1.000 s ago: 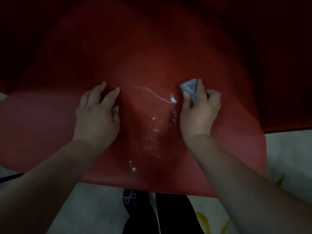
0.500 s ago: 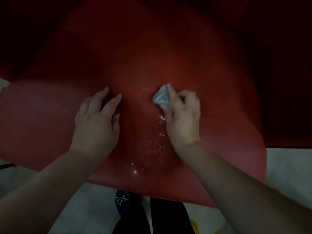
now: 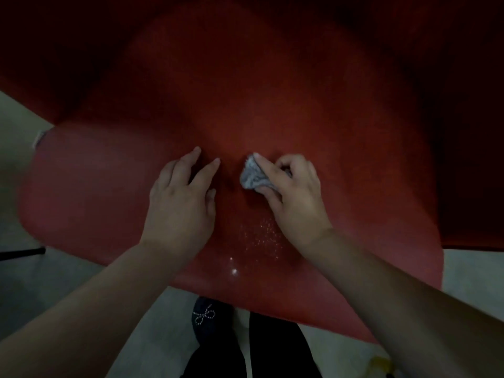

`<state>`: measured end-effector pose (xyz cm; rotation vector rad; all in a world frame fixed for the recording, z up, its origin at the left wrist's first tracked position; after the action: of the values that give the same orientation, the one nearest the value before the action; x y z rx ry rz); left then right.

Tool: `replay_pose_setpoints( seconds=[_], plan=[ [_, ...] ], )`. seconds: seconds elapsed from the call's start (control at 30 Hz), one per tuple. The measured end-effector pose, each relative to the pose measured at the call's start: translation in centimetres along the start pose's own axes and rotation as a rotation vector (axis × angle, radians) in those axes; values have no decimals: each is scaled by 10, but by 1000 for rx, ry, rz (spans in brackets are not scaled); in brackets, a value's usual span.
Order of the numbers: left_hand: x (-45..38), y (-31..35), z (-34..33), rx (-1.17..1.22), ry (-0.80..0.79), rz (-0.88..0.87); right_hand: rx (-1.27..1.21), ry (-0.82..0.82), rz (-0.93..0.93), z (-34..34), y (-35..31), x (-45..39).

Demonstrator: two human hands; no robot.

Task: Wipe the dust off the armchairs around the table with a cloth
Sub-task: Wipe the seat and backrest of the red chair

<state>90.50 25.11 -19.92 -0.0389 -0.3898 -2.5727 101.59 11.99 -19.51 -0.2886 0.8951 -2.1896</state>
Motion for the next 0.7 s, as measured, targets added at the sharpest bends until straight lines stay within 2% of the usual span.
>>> replay_pose_setpoints(
  seconds=[0.1,0.23,0.4,0.47,0.6,0.7],
  plan=[
    [8,-1,3,-5,-22,5,-7,40,-78,14,14,9],
    [18,-6,2,-7,-27,38,-36,135,-207,19,28,-37],
    [19,-2,-1,-5,16,124,-13,-73,50,4,3,-18],
    [23,-1,-1,1,24,173,-1,-107,80,13,11,3],
    [31,-9,2,22,57,280,33,99,-109,49,50,24],
    [38,-17,5,18,62,360,-5,111,-128,35,32,45]
  ],
)
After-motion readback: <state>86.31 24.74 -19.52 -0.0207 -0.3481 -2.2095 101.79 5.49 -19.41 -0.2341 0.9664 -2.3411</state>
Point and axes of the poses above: each hand's wrist, its own x-axis away from the middle knuckle, its own z-axis out of the back of the hand, y = z × x, the point moved 9 cm from there along -x, towards the middle knuckle, and after that the axes turned 9 degrees about -x, right-handed, at the moved point
